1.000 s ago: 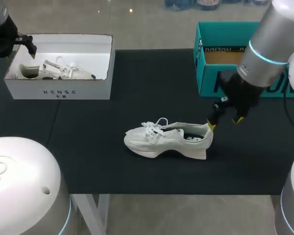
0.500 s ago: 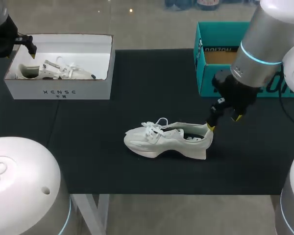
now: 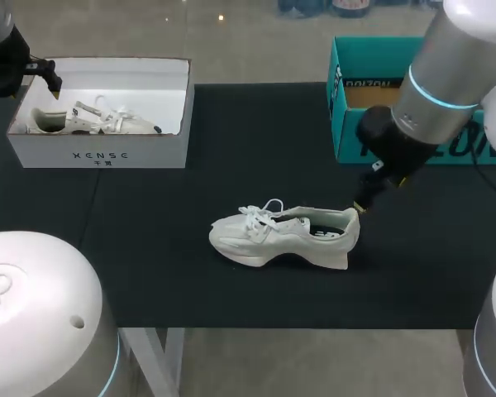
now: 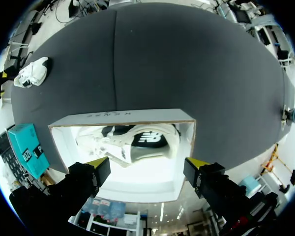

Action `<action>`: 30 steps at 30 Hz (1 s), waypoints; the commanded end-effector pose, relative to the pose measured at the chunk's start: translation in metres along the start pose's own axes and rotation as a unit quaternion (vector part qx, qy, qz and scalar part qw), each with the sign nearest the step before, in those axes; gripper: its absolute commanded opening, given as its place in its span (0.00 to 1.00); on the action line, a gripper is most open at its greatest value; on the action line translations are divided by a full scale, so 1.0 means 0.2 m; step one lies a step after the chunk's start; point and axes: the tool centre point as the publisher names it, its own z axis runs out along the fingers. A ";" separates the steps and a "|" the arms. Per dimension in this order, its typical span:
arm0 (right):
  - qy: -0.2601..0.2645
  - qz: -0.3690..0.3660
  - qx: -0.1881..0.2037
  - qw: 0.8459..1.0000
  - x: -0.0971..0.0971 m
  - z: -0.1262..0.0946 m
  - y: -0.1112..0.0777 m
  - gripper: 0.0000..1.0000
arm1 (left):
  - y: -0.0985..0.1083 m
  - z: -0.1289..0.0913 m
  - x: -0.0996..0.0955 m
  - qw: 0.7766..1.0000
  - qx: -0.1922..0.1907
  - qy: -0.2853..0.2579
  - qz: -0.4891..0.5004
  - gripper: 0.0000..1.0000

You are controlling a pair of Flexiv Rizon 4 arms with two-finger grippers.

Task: Take the shoe out of the shoebox, open the shoe tongue, remove and reinsert the insole, then place the shoe into the shoebox

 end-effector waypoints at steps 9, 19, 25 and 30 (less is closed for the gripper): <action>0.141 -0.460 -0.218 0.849 -0.17 -0.14 -0.24 1.00 | 0.00 0.00 0.00 1.000 -0.001 0.001 0.000 1.00; 0.141 -0.460 -0.218 0.849 -0.17 -0.14 -0.24 1.00 | 0.00 0.00 0.00 1.000 -0.001 0.001 0.000 1.00; 0.141 -0.460 -0.218 0.849 -0.17 -0.14 -0.24 1.00 | 0.00 0.00 0.00 1.000 -0.001 0.001 0.000 1.00; 0.141 -0.460 -0.218 0.849 -0.17 -0.14 -0.24 1.00 | 0.00 0.00 0.00 1.000 -0.001 0.001 0.000 1.00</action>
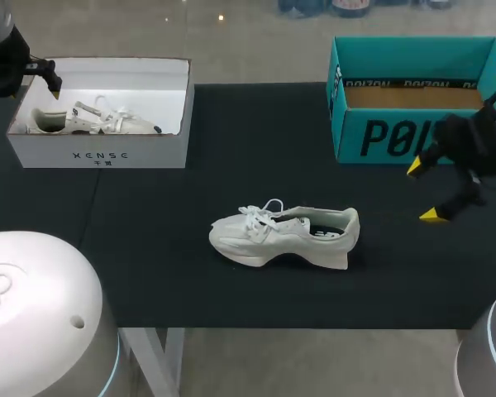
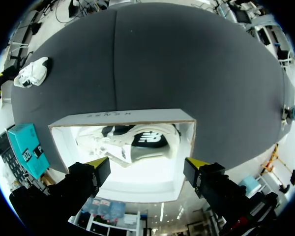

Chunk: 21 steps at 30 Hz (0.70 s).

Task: Take the shoe out of the shoebox, open the shoe tongue, remove and reinsert the insole, then place the shoe into the shoebox

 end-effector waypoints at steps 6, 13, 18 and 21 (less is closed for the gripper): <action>0.013 -0.046 -0.051 0.998 -0.01 0.00 -0.03 1.00 | 0.00 0.00 0.00 1.000 -0.001 0.001 0.000 1.00; 0.013 -0.046 -0.051 0.998 -0.01 0.00 -0.03 1.00 | 0.00 0.00 0.00 1.000 -0.001 0.001 0.000 1.00; 0.003 -0.020 -0.084 0.996 0.00 -0.01 -0.08 1.00 | 0.00 0.00 0.00 1.000 -0.001 0.001 0.000 1.00; -0.004 0.013 -0.120 0.993 0.02 0.01 -0.14 1.00 | 0.00 0.00 0.00 1.000 -0.001 0.001 0.000 1.00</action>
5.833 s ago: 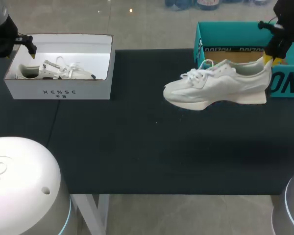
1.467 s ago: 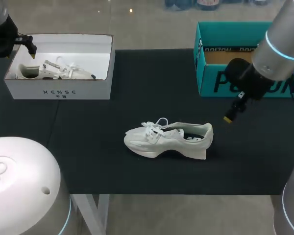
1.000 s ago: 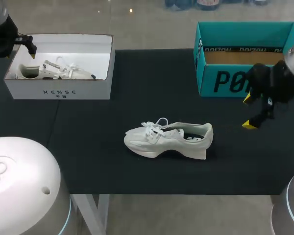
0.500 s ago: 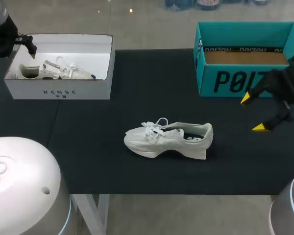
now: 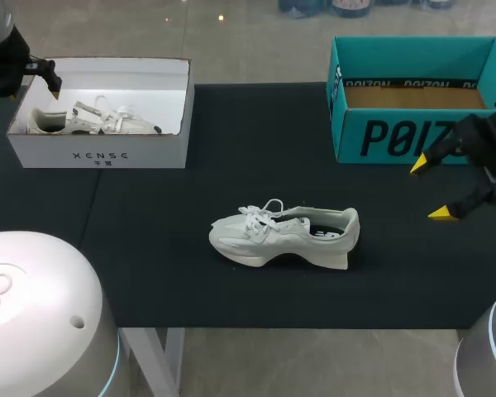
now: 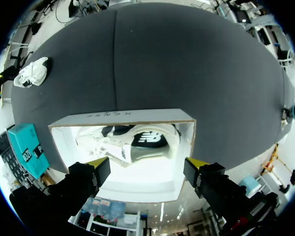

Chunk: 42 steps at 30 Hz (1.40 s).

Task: Take the shoe out of the shoebox, open the shoe tongue, remove and reinsert the insole, then place the shoe into the shoebox

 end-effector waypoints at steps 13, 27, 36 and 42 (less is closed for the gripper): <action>-0.033 0.069 -0.175 0.982 0.09 0.17 -0.23 1.00 | 0.00 0.00 0.00 1.000 -0.001 0.001 0.000 1.00; -0.013 0.065 -0.211 0.975 0.05 0.34 -0.22 1.00 | 0.00 0.00 0.00 1.000 -0.001 0.001 0.000 1.00; -0.010 0.073 -0.220 0.973 0.07 0.44 -0.27 1.00 | 0.00 0.00 0.00 1.000 -0.001 0.001 0.000 1.00; -0.031 0.058 -0.238 0.969 0.08 0.47 -0.31 1.00 | 0.00 0.00 0.00 1.000 -0.001 0.001 0.000 1.00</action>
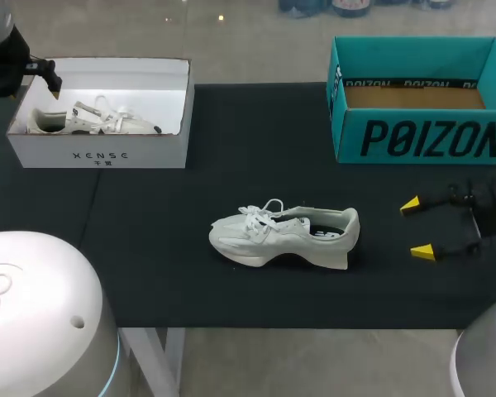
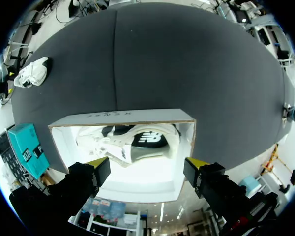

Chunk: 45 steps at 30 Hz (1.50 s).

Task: Take the shoe out of the shoebox, open the shoe tongue, remove and reinsert the insole, then place the shoe into the shoebox

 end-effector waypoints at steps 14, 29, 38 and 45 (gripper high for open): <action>-0.032 -0.009 -0.028 0.999 0.00 0.09 -0.14 1.00 | 0.00 0.00 0.00 1.000 -0.001 0.001 0.000 1.00; -0.026 -0.005 -0.029 0.999 -0.06 0.24 -0.23 1.00 | 0.00 0.00 0.00 1.000 -0.001 0.001 0.000 1.00; -0.022 -0.007 -0.032 0.999 -0.09 0.32 -0.21 1.00 | 0.00 0.00 0.00 1.000 -0.001 0.001 0.000 1.00; -0.030 -0.004 -0.028 0.999 -0.09 0.36 -0.17 1.00 | 0.00 0.00 0.00 1.000 -0.001 0.001 0.000 1.00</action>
